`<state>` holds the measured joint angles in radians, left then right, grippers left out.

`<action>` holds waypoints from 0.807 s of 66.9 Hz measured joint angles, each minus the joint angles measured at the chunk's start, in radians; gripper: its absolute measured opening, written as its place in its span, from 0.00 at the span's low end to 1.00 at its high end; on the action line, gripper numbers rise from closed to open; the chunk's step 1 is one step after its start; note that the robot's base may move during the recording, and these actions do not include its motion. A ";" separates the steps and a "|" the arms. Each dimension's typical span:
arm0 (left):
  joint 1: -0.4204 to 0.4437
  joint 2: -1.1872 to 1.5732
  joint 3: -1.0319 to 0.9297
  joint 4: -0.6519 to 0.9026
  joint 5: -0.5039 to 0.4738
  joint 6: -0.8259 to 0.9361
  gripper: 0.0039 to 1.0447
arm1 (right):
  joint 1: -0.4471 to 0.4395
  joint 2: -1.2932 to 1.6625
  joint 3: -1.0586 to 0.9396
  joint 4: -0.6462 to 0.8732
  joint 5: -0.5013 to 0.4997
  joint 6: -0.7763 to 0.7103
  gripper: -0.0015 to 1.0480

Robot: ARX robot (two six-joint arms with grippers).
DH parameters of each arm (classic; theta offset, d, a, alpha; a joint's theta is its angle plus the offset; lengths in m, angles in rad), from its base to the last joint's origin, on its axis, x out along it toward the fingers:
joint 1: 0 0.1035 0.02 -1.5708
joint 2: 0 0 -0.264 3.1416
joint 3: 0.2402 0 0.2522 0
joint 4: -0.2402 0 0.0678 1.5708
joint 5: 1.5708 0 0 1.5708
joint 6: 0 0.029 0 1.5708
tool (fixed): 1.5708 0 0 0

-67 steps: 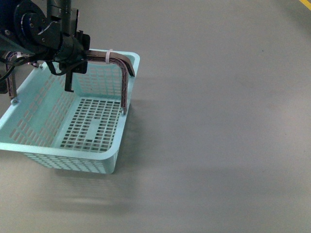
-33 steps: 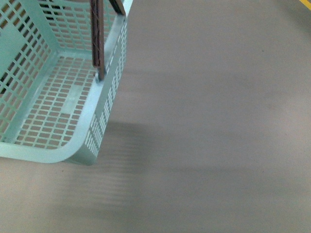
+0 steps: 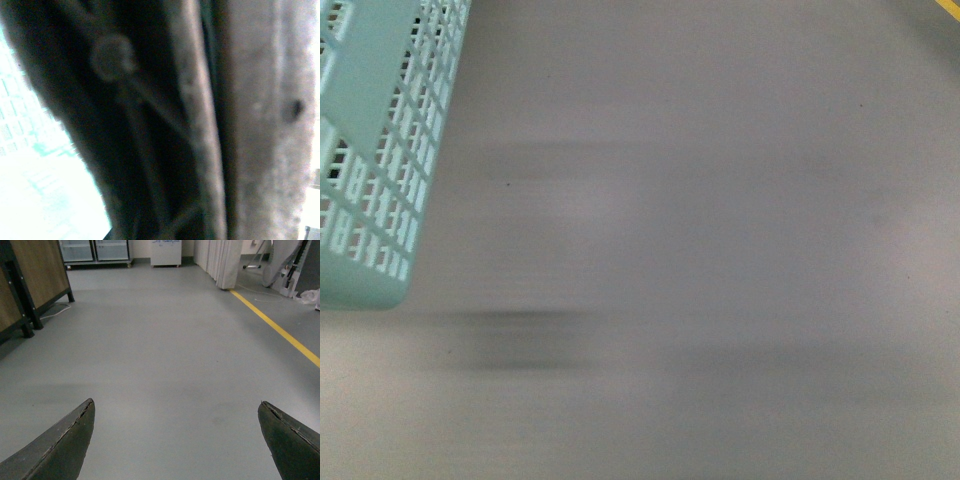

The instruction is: Pick lemon and mango into basket

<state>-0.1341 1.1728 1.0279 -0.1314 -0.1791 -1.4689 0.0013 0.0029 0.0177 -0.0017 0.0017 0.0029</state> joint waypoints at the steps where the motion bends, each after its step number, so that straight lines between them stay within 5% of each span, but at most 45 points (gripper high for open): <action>1: 0.000 0.000 0.000 0.000 0.000 0.001 0.14 | 0.000 0.000 0.000 0.000 0.000 0.000 0.92; 54: 0.000 0.008 -0.001 -0.002 0.011 0.005 0.14 | 0.000 0.000 0.000 0.000 0.000 0.000 0.92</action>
<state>-0.1341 1.1805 1.0271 -0.1333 -0.1680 -1.4639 0.0013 0.0029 0.0177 -0.0021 0.0017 0.0029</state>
